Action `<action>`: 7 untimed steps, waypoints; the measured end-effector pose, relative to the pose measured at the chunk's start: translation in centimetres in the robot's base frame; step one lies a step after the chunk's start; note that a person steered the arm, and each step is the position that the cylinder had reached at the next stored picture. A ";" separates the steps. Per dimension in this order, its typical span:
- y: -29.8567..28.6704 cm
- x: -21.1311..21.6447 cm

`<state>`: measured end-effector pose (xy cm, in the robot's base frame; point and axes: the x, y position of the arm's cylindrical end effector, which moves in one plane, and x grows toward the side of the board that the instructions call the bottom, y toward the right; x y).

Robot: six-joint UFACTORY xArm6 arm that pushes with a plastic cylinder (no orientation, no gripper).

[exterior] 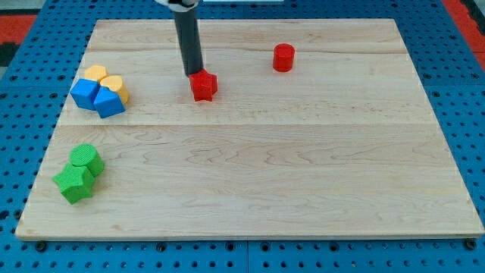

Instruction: Move red star closer to the green circle

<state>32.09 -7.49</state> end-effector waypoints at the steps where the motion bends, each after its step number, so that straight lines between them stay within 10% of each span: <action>1: 2.7 -1.5; 7: -3.4 11.3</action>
<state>43.35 -10.86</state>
